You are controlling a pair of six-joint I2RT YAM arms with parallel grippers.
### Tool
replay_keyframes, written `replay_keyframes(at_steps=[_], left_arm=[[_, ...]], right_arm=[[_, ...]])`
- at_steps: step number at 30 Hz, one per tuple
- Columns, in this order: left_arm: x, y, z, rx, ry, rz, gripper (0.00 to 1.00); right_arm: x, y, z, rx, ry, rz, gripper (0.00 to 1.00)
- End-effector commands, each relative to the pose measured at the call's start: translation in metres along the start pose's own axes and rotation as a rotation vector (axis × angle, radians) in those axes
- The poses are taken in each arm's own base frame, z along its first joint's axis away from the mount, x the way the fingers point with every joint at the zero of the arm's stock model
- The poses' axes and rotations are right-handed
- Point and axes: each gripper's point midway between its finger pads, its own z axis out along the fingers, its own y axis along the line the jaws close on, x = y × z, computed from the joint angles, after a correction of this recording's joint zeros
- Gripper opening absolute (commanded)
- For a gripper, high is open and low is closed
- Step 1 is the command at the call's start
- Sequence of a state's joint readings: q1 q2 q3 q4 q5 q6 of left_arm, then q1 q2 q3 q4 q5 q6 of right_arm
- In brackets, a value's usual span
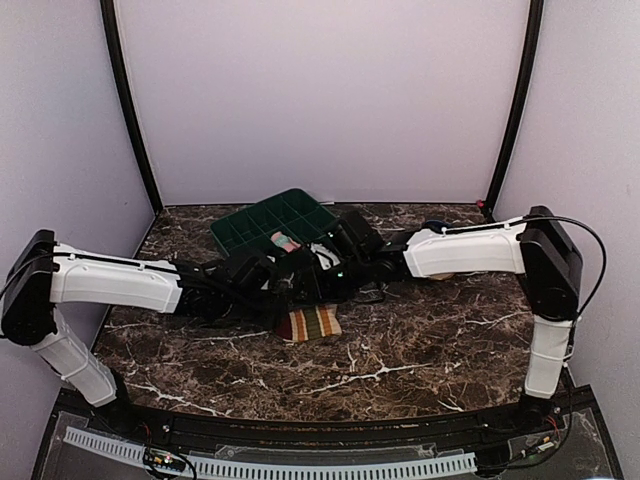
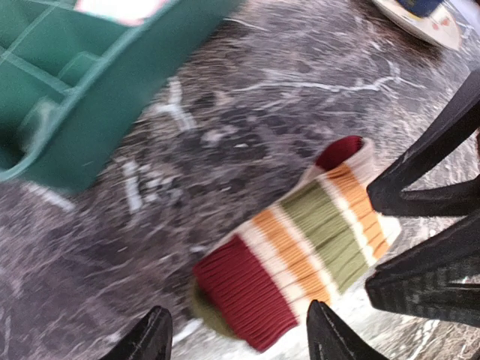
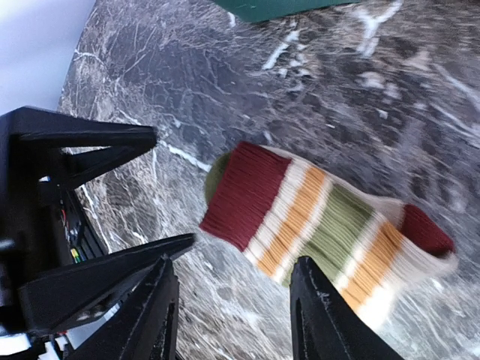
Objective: Roll the socks
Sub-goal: Fold the sock at the center of the board, then adjust the sock at the center of the board.
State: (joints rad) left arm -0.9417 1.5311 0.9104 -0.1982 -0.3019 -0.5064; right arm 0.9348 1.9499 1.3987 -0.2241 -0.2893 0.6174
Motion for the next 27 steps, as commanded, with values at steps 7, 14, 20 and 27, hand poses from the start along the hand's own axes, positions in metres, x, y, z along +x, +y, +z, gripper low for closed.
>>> replay_keyframes(at_steps=[7,14,20,27], left_arm=[[-0.017,-0.052,0.030,0.124,0.041,0.089,0.63],[0.001,-0.042,0.045,0.058,0.113,0.076,0.63],[0.016,-0.036,0.049,0.048,0.145,0.064,0.63],[0.030,-0.030,0.052,0.037,0.173,0.055,0.62]], right_arm=[[-0.012,-0.043,-0.027,0.148,-0.082,-0.056,0.46],[-0.017,-0.073,-0.027,0.222,-0.053,-0.068,0.47],[-0.014,-0.089,-0.017,0.266,0.019,-0.087,0.47],[-0.014,-0.097,-0.007,0.277,0.057,-0.096,0.47]])
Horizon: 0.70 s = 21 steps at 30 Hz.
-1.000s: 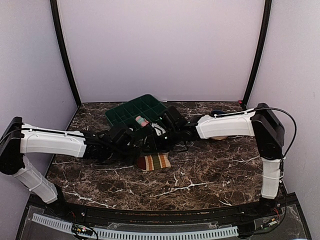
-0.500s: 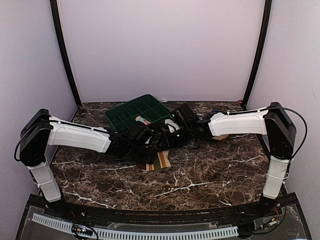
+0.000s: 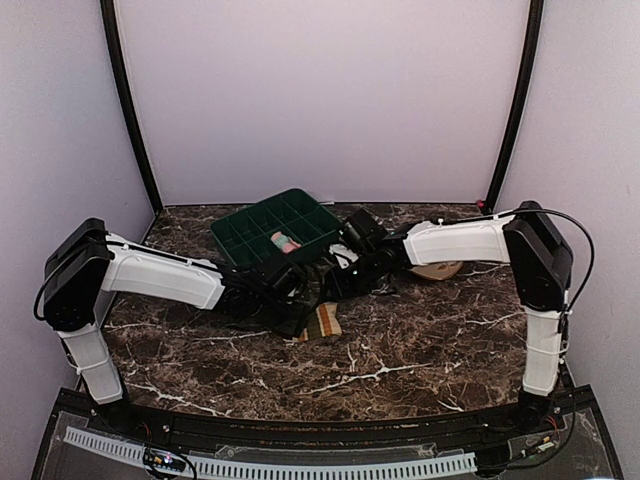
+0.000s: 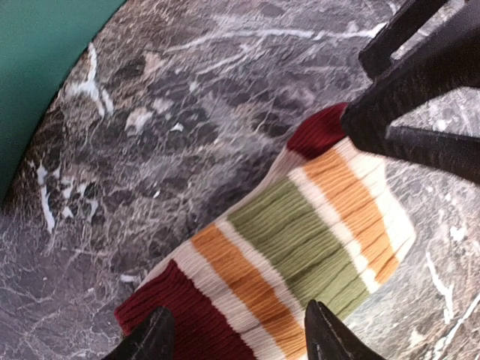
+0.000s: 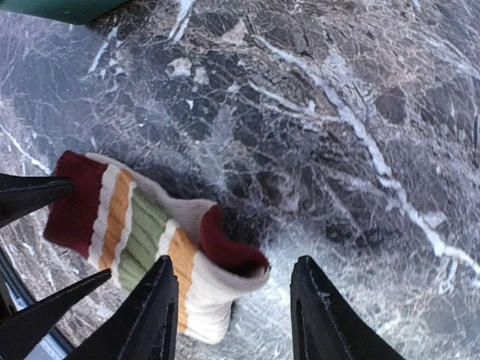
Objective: Roll the socks
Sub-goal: Adjust the sock at the center of the board.
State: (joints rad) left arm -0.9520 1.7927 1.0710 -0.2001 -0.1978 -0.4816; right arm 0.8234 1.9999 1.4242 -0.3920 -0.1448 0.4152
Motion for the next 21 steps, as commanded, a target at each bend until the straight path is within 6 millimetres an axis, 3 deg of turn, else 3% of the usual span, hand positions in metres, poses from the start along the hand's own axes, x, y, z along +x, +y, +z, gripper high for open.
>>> replay_keyframes(at_steps=[1,13,21], left_arm=[[0.016,0.006,0.001,-0.012,0.036,-0.006,0.62],[0.035,0.014,0.006,-0.023,0.067,-0.017,0.62],[0.035,0.013,0.007,-0.017,0.063,-0.012,0.62]], right_arm=[[-0.008,-0.005,0.004,0.014,0.012,-0.029,0.47],[-0.012,-0.010,0.017,0.026,0.063,-0.052,0.44],[-0.006,-0.005,0.020,-0.009,0.099,-0.060,0.42]])
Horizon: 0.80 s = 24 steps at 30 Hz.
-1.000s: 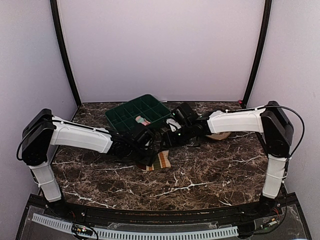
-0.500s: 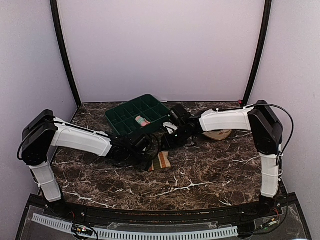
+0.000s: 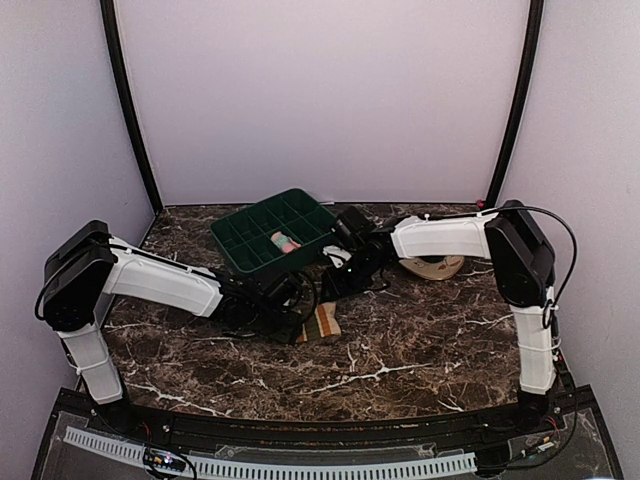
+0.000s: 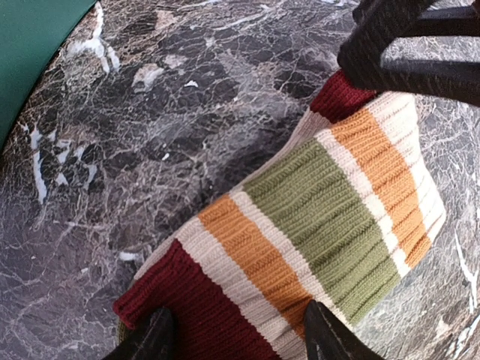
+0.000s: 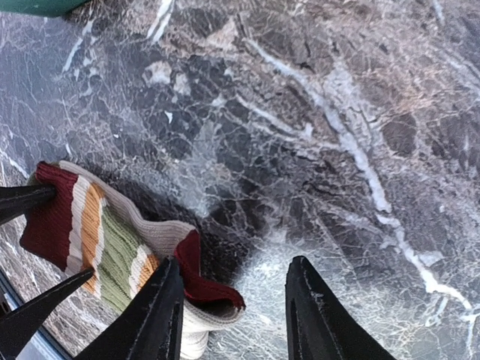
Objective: Roll the socks
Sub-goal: Adjust the sock at the center of the board.
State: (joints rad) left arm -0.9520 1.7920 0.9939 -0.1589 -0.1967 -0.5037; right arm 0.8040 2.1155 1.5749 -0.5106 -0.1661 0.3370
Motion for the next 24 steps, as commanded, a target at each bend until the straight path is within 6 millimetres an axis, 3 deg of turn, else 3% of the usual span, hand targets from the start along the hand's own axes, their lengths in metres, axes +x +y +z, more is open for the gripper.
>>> replay_keyframes(at_steps=[1,10,17,20,24], left_arm=[[0.012,0.003,-0.001,-0.003,0.033,0.005,0.62],[0.012,0.002,0.000,0.002,0.035,0.007,0.62],[0.016,0.004,0.001,-0.004,0.046,0.009,0.62],[0.020,0.006,0.002,-0.011,0.055,0.007,0.62],[0.025,0.009,0.003,-0.021,0.065,0.003,0.62]], right_arm=[[0.000,0.003,0.002,-0.026,0.026,-0.015,0.42],[0.004,0.006,0.011,-0.051,0.068,-0.030,0.38],[0.005,0.002,0.021,-0.036,0.104,-0.032,0.17],[0.003,-0.005,0.019,-0.007,0.098,-0.026,0.02],[0.004,-0.017,0.014,0.043,0.091,-0.021,0.00]])
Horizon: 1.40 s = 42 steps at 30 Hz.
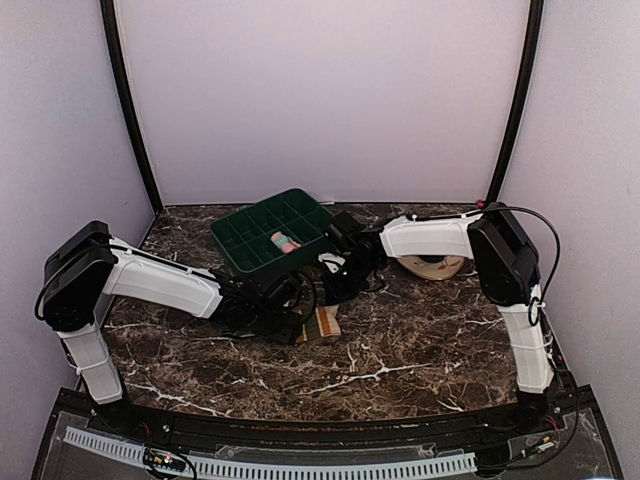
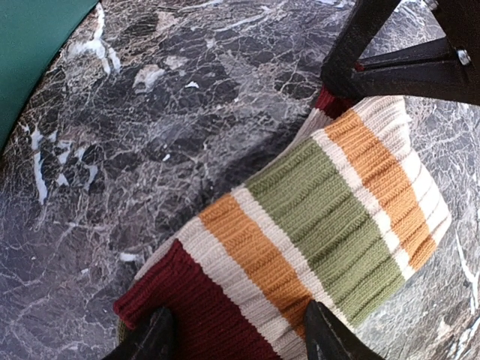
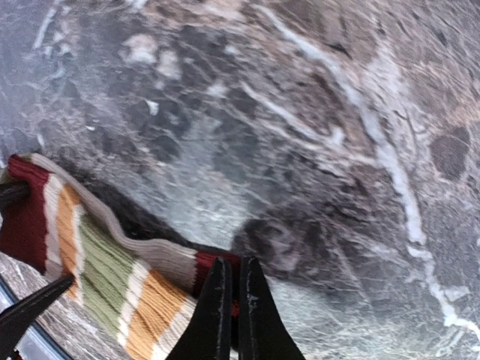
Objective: Roll the socks
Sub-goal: Adjust the sock at the center of the board.
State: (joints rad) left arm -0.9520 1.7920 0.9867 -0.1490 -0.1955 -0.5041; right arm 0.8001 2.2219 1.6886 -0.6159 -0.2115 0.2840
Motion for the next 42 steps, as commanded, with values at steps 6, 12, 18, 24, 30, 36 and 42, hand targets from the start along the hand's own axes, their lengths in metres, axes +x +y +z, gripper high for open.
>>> replay_keyframes(at_steps=[6,12,18,24,30,36,42], left_arm=[[0.026,0.012,0.002,-0.032,0.076,0.004,0.62],[0.027,0.011,0.002,-0.032,0.079,0.013,0.62],[0.029,0.006,0.002,0.003,0.090,0.038,0.62],[0.032,-0.001,0.003,0.040,0.105,0.070,0.61],[0.030,-0.013,0.002,0.104,0.104,0.089,0.61],[0.031,-0.015,0.003,0.116,0.112,0.093,0.61],[0.032,-0.013,0.005,0.104,0.122,0.087,0.61]], right_arm=[[0.006,-0.030,-0.018,0.100,-0.021,0.031,0.00],[0.023,-0.039,-0.020,0.116,-0.007,0.051,0.00],[0.030,-0.045,-0.025,0.132,-0.006,0.061,0.00],[0.022,-0.056,-0.044,0.212,-0.063,0.054,0.00],[-0.006,-0.042,-0.074,0.177,-0.210,0.048,0.27],[-0.013,-0.023,-0.083,0.056,-0.301,0.088,0.32],[-0.002,0.007,-0.078,-0.187,-0.397,0.167,0.31]])
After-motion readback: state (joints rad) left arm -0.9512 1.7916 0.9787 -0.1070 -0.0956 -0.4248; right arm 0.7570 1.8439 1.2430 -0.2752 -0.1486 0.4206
